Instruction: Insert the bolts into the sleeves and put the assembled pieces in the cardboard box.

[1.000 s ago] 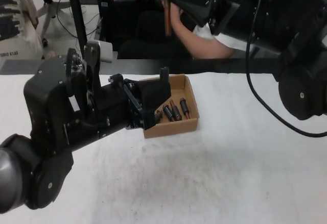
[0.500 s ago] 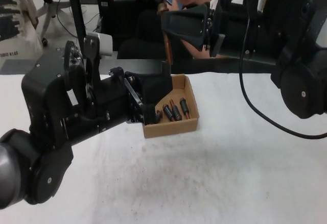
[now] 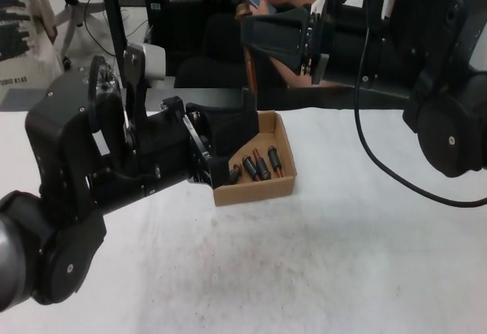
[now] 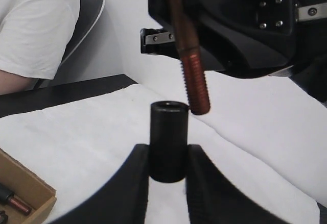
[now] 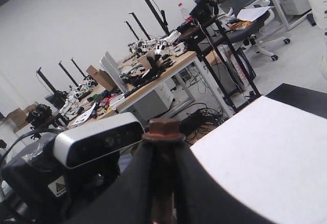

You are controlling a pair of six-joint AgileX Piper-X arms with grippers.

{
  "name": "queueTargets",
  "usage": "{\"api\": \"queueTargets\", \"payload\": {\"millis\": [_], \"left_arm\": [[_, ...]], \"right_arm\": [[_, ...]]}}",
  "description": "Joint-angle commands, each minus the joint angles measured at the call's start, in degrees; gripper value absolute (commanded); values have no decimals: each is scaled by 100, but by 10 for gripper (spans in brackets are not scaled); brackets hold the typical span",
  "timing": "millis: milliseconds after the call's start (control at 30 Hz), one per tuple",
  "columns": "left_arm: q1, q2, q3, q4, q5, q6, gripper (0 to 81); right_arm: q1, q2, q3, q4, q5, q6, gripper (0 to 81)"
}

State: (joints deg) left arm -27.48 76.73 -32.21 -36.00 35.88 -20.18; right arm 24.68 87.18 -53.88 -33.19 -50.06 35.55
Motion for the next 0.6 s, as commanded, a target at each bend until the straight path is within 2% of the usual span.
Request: {"api": "queueTargets", "payload": {"millis": [0,567], "left_arm": [[-14,-106,-61,-68,85,1,3],[-14,-106,-61,-68,243,-53,3]], "right_arm": [[-27,-91,-60,-48,71,-63,8],[-145,-91,-67,-62,170,-60,8]]}}
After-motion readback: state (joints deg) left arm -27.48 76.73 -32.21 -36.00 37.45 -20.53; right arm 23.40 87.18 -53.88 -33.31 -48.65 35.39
